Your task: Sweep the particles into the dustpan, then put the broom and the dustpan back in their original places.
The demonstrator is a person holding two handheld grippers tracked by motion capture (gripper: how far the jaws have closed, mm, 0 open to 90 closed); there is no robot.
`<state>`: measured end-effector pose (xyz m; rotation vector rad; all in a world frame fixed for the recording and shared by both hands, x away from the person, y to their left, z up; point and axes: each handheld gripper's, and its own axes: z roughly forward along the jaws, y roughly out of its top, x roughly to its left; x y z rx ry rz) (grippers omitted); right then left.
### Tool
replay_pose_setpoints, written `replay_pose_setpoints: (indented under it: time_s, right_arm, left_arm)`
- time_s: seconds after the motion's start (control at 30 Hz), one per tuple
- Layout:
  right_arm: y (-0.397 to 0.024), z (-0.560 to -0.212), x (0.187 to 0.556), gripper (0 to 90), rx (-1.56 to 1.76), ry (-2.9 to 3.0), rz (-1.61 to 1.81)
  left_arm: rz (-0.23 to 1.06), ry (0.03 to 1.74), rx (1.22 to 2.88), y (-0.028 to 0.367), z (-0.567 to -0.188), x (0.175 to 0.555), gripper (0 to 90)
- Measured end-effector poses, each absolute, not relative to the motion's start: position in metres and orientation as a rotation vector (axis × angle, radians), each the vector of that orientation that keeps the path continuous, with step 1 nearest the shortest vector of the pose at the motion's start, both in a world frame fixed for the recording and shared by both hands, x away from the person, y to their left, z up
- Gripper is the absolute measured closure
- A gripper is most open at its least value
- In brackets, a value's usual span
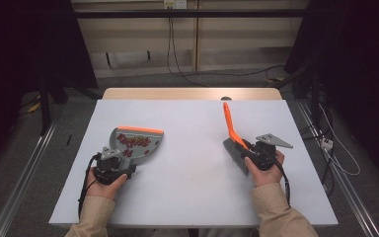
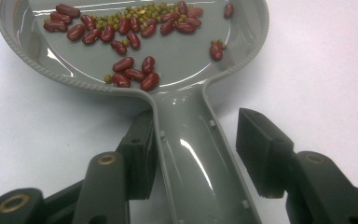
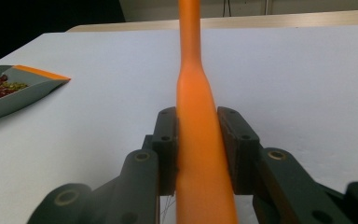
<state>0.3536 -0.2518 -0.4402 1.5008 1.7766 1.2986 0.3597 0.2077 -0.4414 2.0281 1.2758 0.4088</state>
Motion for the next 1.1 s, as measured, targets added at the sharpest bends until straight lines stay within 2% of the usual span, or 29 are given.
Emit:
replay_pose_setpoints:
  time_s: [0.43,0.53,0.63,0.8,0.87,1.1]
  right_arm:
    - [-0.272,-0.44,0.341,65.3,1.487,1.799,1.163]
    - [-0.276,-0.44,0.334,56.7,1.478,1.84,1.17]
    - [-0.278,-0.438,0.326,43.0,1.41,1.831,1.138]
    - [-0.288,-0.43,0.317,31.5,1.321,1.778,1.176]
    - [-0.291,-0.431,0.315,30.4,1.325,1.78,1.195]
    - [-0.296,-0.434,0.311,26.5,1.328,1.797,1.268]
  left_arm:
    - [0.397,1.253,2.021,0.207,-0.44,0.358,46.1]
    - [0.405,1.245,2.013,0.209,-0.438,0.357,45.9]
    - [0.405,1.239,2.0,0.21,-0.437,0.356,44.8]
    - [0.422,1.202,1.981,0.209,-0.434,0.355,32.4]
    - [0.416,1.197,1.965,0.21,-0.434,0.355,25.7]
    - [0.42,1.111,1.918,0.216,-0.433,0.354,15.0]
